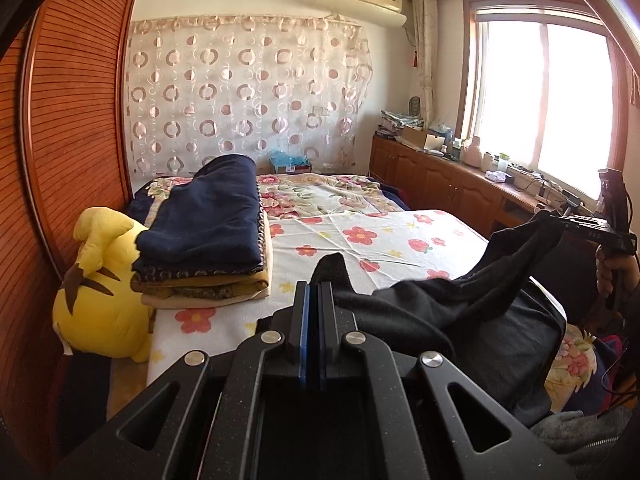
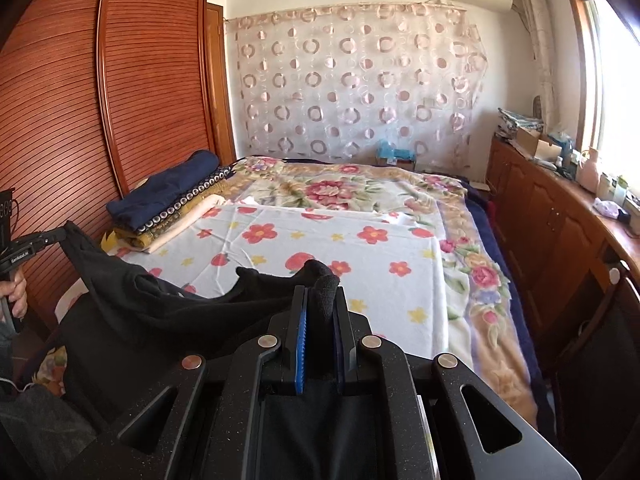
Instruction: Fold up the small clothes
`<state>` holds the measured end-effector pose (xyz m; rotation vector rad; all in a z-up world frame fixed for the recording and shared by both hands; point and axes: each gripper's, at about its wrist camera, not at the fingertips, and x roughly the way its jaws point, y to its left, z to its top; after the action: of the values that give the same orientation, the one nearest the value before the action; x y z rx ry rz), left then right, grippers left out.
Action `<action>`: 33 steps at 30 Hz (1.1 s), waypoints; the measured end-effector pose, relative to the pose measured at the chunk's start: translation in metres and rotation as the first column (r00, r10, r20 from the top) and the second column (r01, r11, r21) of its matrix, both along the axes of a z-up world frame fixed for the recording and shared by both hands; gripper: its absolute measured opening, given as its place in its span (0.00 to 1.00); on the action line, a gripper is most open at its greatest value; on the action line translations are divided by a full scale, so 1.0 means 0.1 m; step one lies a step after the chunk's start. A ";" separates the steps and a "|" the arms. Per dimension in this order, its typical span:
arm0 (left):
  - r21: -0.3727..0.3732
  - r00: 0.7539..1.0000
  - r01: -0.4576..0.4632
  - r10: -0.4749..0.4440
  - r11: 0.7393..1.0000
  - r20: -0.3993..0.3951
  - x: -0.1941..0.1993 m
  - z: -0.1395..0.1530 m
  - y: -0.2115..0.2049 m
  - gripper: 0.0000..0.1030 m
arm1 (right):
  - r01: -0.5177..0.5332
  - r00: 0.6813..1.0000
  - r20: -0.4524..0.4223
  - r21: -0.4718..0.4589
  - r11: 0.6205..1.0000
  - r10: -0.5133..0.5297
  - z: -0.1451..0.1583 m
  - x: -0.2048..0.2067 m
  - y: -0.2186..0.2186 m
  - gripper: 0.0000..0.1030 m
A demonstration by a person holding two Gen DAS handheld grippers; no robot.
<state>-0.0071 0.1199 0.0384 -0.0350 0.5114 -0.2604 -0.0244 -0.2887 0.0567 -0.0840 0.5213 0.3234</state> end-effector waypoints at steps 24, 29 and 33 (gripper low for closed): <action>-0.016 0.981 -0.043 0.039 0.999 -0.188 -0.02 -0.72 0.14 0.38 | 0.111 0.972 -0.198 -0.088 0.990 -0.127 -0.45 -0.36 -0.02 0.34; -0.001 0.987 -0.050 0.050 0.999 -0.153 0.08 -0.57 0.18 0.72 | 0.136 0.981 -0.124 -0.084 0.987 -0.146 -0.24 -0.31 -0.05 0.43; 0.026 0.987 -0.055 0.059 0.998 -0.149 0.25 -0.49 0.19 0.77 | 0.135 0.981 -0.135 -0.056 0.989 -0.142 -0.33 -0.06 -0.07 0.44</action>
<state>0.0174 0.1387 -0.0105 -0.0478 0.6612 -0.1971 -0.0305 -0.2954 0.0240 -0.0699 0.6698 0.1814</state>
